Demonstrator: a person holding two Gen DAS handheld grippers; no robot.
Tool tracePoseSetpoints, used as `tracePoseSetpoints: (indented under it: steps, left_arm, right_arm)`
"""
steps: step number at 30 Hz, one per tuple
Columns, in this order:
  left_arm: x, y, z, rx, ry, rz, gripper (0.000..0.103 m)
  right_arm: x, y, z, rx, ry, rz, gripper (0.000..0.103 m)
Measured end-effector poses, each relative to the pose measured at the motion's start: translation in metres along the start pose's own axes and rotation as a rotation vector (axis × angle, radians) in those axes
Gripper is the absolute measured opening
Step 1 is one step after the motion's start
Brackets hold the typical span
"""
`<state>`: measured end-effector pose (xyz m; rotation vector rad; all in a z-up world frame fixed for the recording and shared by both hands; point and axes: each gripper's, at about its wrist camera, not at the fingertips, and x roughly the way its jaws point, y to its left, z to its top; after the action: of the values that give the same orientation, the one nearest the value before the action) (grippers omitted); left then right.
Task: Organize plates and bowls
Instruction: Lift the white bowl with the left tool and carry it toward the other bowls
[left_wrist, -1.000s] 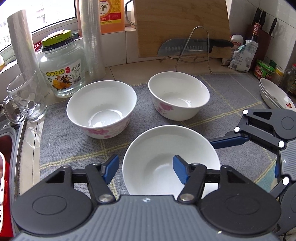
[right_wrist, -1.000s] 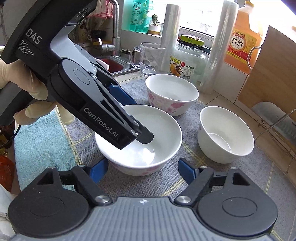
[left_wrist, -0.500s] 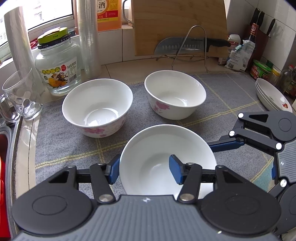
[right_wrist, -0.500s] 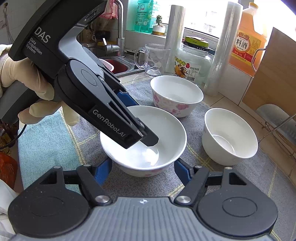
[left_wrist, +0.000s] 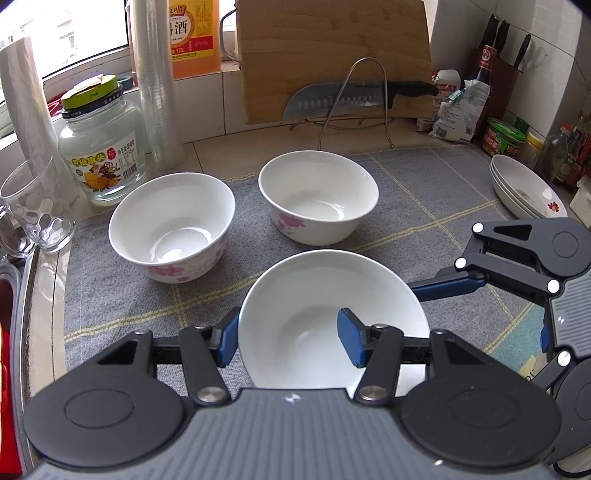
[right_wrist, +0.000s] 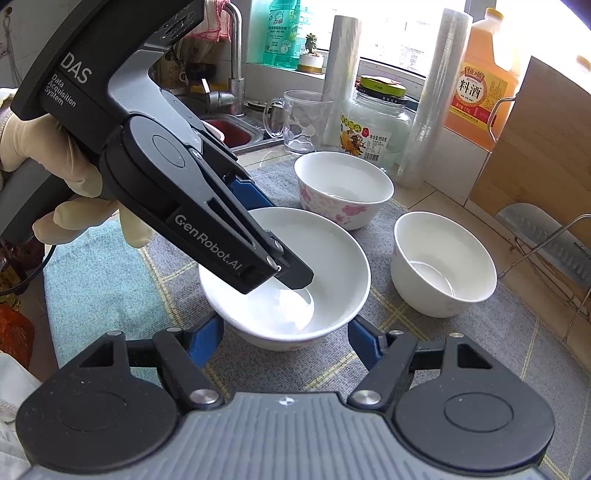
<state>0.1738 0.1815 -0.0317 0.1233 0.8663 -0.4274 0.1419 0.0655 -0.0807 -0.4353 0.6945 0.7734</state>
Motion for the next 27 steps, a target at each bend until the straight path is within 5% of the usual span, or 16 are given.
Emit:
tracePoseSetpoints:
  steps: [27]
  left_arm:
    - [0.032, -0.094, 0.032, 0.169, -0.006, -0.156, 0.055]
  right_arm:
    - [-0.065, -0.039, -0.057, 0.141, 0.033, -0.165, 0.078]
